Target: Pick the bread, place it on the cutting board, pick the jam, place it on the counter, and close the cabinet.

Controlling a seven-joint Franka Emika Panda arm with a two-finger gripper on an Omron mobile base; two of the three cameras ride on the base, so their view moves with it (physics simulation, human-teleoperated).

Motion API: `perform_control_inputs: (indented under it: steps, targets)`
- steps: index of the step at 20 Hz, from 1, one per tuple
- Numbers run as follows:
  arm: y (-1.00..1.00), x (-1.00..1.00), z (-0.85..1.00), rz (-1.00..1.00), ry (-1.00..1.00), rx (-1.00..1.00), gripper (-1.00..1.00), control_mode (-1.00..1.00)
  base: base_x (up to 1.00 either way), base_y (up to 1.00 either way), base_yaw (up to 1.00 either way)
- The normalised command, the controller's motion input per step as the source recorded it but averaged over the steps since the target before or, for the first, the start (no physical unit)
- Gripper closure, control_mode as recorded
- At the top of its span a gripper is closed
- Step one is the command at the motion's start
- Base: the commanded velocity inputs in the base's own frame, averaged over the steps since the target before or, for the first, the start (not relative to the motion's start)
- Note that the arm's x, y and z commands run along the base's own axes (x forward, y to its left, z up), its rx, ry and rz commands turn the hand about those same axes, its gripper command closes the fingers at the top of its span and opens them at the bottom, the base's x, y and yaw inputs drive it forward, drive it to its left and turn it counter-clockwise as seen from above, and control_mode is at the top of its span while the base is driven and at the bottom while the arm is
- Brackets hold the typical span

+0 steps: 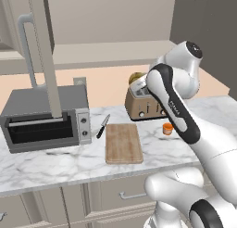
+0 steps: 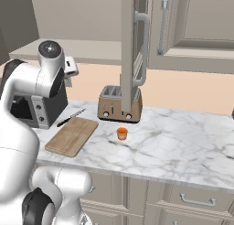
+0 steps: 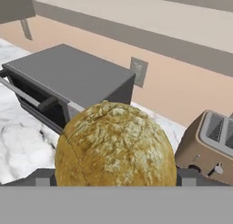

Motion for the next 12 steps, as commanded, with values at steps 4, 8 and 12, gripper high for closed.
perform_control_inputs:
  steps: [4, 8, 12]
  targets:
    - [0.0, -0.03, -0.18, -0.07, 0.1, -0.06, 1.0, -1.0, 0.0, 0.0, 0.0]
    - [0.0, -0.03, -0.18, -0.07, 0.12, -0.06, 1.0, -1.0, 0.0, 0.0, 0.0]
    - [0.0, -0.01, -0.22, -0.06, 0.11, -0.07, 1.0, -1.0, 0.0, 0.0, 0.0]
